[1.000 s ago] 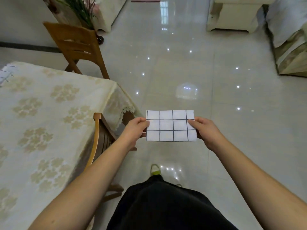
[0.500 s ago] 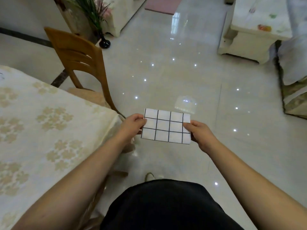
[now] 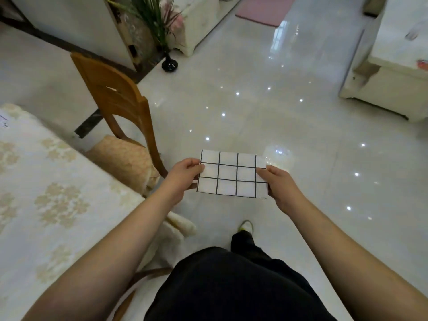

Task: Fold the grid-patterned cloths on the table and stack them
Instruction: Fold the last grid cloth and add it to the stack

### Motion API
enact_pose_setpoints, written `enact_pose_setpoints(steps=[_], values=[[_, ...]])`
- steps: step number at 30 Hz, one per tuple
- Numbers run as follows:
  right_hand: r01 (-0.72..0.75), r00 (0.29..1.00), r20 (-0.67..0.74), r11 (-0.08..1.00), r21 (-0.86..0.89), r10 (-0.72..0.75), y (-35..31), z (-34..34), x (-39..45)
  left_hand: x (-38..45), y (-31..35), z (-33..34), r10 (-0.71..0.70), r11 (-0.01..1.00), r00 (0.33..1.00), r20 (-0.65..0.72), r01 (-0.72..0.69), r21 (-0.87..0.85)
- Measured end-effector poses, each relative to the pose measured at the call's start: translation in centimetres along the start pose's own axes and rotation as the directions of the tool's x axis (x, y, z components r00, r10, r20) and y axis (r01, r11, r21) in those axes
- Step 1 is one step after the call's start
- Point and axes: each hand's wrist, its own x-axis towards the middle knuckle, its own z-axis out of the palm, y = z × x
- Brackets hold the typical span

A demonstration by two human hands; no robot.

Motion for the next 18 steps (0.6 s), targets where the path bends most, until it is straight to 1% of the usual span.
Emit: enact_pose_setpoints(steps=[4,8,14,18], values=[[0.019,0.999,0.052,0.999,-0.048,-0.017,-4.2,-1.7,5.9,4.5,4.1,1.9,-0.028,0.998,0.999,-0.047,0.026,-0.050],[0.048,0.993,0.108,0.994,-0.096,-0.038,-8.0,-1.8,10.8,7.6,7.5,2.8,-0.034,0.994,0.994,-0.102,0.024,-0.103],[0.050,0.985,0.169,0.990,-0.130,-0.027,-12.8,-0.1,17.4,12.4,10.9,2.2,-0.065,0.985,0.986,-0.155,0.038,-0.171],[0.040,0.980,0.200,0.986,-0.163,-0.006,-15.5,2.0,22.5,16.5,12.8,0.6,-0.056,0.979,0.974,-0.218,0.010,-0.203]])
